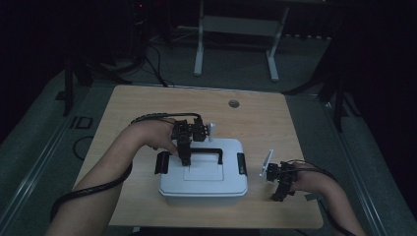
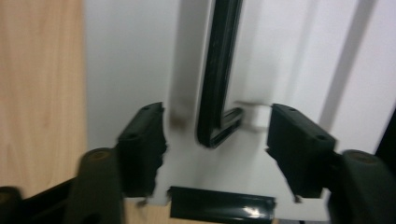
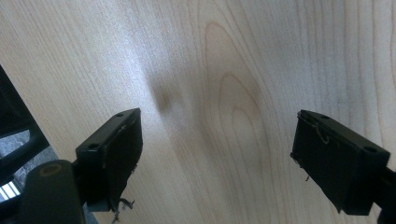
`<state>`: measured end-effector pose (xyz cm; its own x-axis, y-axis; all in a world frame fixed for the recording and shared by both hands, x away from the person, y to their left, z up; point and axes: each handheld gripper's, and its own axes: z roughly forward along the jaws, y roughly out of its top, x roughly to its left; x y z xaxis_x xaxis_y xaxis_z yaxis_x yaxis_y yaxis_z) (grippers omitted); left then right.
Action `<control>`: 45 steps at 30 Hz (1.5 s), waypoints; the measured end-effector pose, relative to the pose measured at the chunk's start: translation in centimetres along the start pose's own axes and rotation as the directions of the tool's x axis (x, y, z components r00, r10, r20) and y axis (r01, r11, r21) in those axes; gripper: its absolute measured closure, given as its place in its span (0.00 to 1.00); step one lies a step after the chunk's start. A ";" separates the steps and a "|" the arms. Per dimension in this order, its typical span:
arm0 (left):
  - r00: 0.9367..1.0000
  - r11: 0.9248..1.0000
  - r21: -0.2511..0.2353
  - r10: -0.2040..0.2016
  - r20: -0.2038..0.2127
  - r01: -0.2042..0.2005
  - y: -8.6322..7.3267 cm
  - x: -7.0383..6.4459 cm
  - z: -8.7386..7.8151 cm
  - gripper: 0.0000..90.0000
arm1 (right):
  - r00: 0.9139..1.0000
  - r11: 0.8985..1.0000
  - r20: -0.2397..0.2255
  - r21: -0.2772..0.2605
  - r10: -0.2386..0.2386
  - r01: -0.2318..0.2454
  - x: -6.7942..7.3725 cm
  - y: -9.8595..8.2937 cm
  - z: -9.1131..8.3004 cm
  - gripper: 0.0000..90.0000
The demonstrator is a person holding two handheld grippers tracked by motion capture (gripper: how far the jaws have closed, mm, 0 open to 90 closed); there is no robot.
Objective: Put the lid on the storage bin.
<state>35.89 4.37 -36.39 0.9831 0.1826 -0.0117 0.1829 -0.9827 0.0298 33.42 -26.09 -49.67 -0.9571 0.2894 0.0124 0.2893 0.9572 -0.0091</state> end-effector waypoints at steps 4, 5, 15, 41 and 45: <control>0.999 1.000 -0.004 0.012 -0.051 -0.012 -1.1 0.1 0.0 0.15 | 1.000 1.000 0.001 0.004 0.002 -0.002 0.0 0.0 0.0 0.18; 0.998 1.000 -0.019 0.013 -0.061 -0.015 -1.4 0.2 0.0 0.14 | 1.000 1.000 0.001 0.004 0.003 -0.003 0.0 0.0 -0.1 0.18; 0.998 0.999 -0.047 -0.028 -0.049 0.026 -5.3 0.6 0.2 0.02 | 1.000 1.000 0.006 -0.002 -0.003 0.003 0.0 0.1 -0.4 0.18; 0.995 0.987 -0.142 -0.085 -0.052 0.076 -13.8 -0.1 3.8 0.02 | 1.000 1.000 0.012 -0.009 0.013 -0.013 0.0 -0.3 -0.7 0.18; 0.993 0.979 -0.181 -0.106 -0.046 0.096 -14.8 -0.2 4.7 0.02 | 1.000 1.000 0.010 -0.003 0.016 -0.016 0.0 -0.4 -0.5 0.17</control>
<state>32.95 18.71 -41.48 0.9574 0.2870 0.0311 0.2745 -0.9385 0.2093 33.32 -26.43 -49.17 -0.9524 0.3048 0.0021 0.3048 0.9524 -0.0059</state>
